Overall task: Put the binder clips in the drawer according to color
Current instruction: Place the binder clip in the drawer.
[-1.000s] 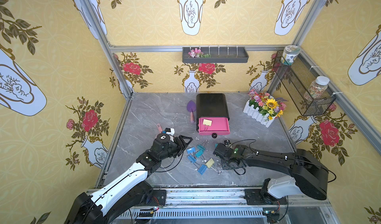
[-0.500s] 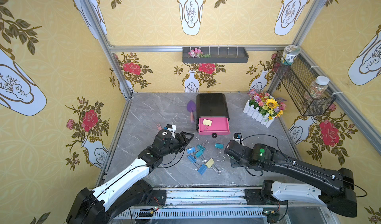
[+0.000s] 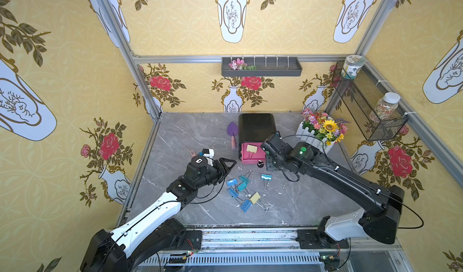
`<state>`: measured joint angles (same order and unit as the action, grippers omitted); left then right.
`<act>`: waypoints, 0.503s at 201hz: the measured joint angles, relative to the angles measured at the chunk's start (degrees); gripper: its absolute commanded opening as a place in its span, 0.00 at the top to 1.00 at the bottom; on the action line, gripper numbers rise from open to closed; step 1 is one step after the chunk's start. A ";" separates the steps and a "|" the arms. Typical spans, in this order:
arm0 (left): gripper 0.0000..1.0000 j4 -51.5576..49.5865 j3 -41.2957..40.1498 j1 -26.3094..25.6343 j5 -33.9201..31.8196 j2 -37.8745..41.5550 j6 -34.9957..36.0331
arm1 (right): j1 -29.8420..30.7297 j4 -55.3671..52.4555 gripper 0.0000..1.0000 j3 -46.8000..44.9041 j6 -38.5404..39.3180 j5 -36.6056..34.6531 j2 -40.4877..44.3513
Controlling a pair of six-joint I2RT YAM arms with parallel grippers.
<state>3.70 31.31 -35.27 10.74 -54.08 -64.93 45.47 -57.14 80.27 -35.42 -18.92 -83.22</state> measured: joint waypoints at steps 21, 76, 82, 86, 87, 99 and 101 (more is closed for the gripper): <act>0.33 -0.02 -0.02 0.00 -0.02 0.68 0.00 | -3.50 2.34 0.78 1.73 2.86 2.36 -3.56; 0.33 0.04 -1.33 0.00 0.00 1.11 -0.04 | -8.26 5.86 0.78 4.61 7.19 5.35 -9.27; 0.33 0.07 -1.46 0.00 0.02 1.05 -0.07 | -8.57 6.21 0.78 4.79 7.37 5.51 -9.77; 0.33 0.04 -1.49 0.00 0.02 1.01 -0.07 | -8.87 6.45 0.78 4.94 7.58 5.60 -10.19; 0.33 0.04 -1.51 0.00 0.02 0.98 -0.07 | -8.92 6.49 0.78 4.98 7.65 5.62 -10.25; 0.33 0.07 -1.55 0.00 0.13 0.81 -0.07 | -9.64 6.62 0.78 5.31 8.41 5.97 -11.23; 0.33 0.09 -1.55 0.00 0.17 0.79 -0.07 | -9.73 6.67 0.78 5.35 8.46 5.99 -11.34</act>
<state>3.79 29.76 -35.27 10.92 -53.30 -64.99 35.75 -50.48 85.62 -26.96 -12.93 -94.56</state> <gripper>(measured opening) 0.669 0.295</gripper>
